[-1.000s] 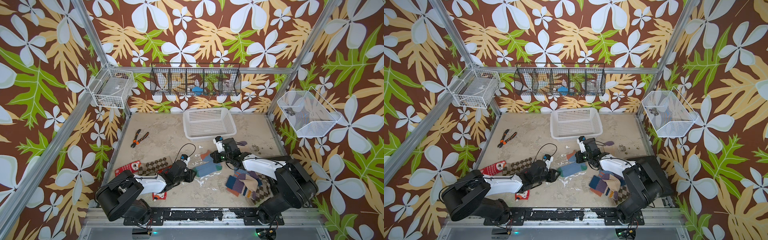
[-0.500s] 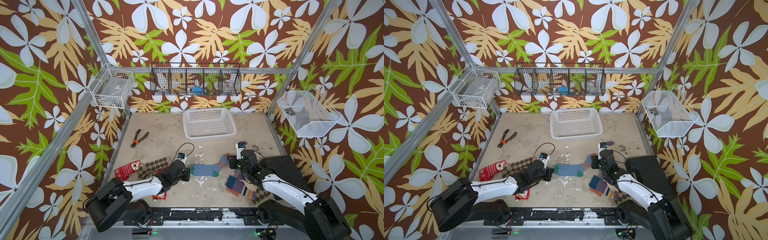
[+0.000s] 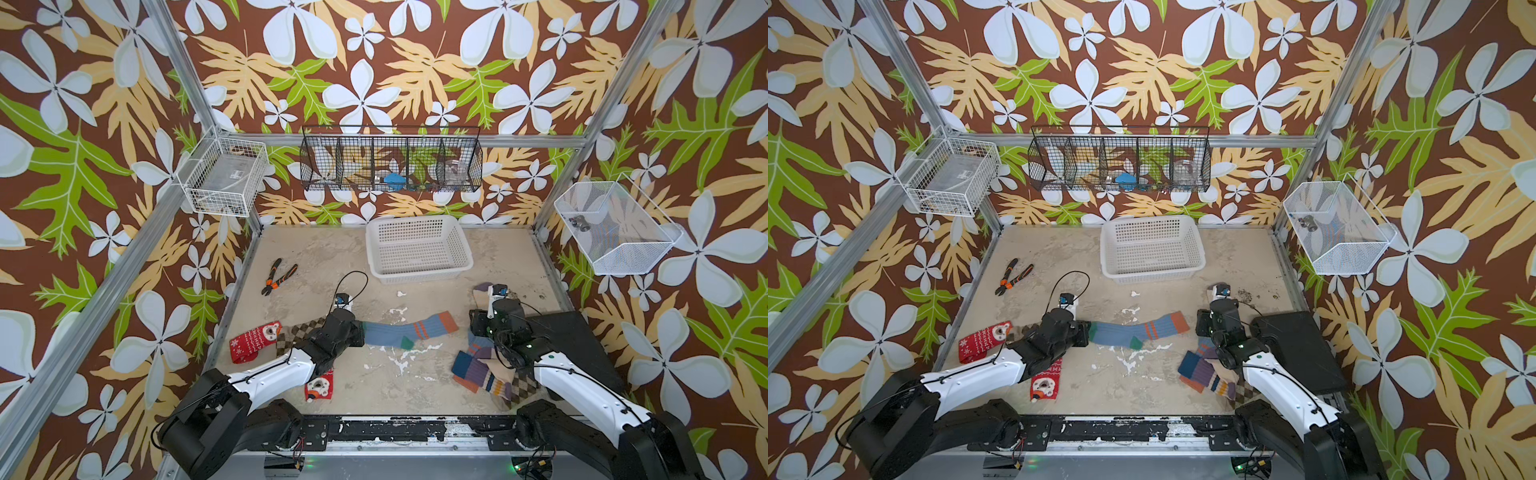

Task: Place the socks together as a pair
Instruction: Pick up the sock.

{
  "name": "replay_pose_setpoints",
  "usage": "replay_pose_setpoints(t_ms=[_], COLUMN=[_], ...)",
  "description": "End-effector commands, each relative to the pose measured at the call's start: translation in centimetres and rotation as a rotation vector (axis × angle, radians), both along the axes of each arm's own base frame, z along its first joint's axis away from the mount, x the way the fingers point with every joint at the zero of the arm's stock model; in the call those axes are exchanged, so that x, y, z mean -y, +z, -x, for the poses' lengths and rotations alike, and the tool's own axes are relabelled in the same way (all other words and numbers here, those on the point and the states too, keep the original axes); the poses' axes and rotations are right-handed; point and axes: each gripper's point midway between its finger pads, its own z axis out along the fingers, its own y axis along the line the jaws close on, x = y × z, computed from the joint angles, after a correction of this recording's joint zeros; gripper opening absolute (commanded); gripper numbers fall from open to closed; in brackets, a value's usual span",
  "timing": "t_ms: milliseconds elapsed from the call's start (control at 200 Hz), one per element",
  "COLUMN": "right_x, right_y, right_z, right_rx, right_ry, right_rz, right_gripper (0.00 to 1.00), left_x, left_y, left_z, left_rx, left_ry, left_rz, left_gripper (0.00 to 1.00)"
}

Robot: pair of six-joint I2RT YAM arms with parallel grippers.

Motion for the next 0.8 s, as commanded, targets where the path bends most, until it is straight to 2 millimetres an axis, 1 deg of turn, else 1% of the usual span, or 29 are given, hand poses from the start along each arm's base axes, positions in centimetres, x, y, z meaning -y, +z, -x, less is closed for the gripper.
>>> replay_pose_setpoints(t_ms=[0,45,155,230,295,440,495,525,565,611,641,711,766,796], right_x=[1.2,1.9,3.5,4.2,3.9,2.6,2.2,2.0,1.9,1.7,1.8,1.7,1.6,1.6], right_y=[-1.9,-2.1,-1.9,-2.5,-3.0,-4.4,-5.0,-5.2,-5.4,-5.3,-5.1,-4.1,-2.8,-1.9], right_z=[0.0,-0.4,-1.5,-1.8,-1.9,-1.9,-1.8,-1.7,-1.6,-1.5,-1.5,-1.7,-2.0,-2.1], right_rx=[-0.080,-0.091,-0.093,-0.117,-0.135,-0.193,-0.222,-0.230,-0.234,-0.228,-0.224,-0.199,-0.167,-0.148], right_ry=[-0.023,-0.047,-0.096,-0.110,-0.099,-0.049,-0.031,-0.023,-0.017,-0.012,-0.012,-0.007,-0.003,0.000], right_rz=[-0.029,-0.024,-0.006,0.000,-0.019,-0.061,-0.073,-0.081,-0.089,-0.094,-0.095,-0.099,-0.104,-0.104], right_gripper=[0.49,0.48,0.47,0.46,0.46,0.44,0.42,0.39,0.31,0.21,0.16,0.07,0.00,0.00], left_x=[0.9,1.1,1.3,1.1,1.0,0.6,0.5,0.4,0.3,0.2,0.2,0.1,0.1,0.1], left_y=[1.6,2.2,3.5,4.0,4.3,4.5,4.6,4.6,4.7,4.8,4.9,5.2,5.5,5.7], left_z=[-0.9,-1.0,-1.0,-0.7,-0.4,0.3,0.5,0.6,0.7,0.8,0.8,0.8,0.8,0.8], left_rx=[0.047,0.063,0.098,0.116,0.126,0.141,0.145,0.145,0.149,0.152,0.155,0.162,0.167,0.170], left_ry=[-0.026,-0.032,-0.043,-0.045,-0.049,-0.048,-0.049,-0.048,-0.046,-0.045,-0.045,-0.040,-0.039,-0.041], left_rz=[0.024,0.039,0.064,0.071,0.080,0.100,0.105,0.106,0.107,0.109,0.109,0.111,0.114,0.117], left_gripper=[0.28,0.30,0.31,0.31,0.31,0.31,0.31,0.31,0.31,0.31,0.31,0.31,0.31,0.31])
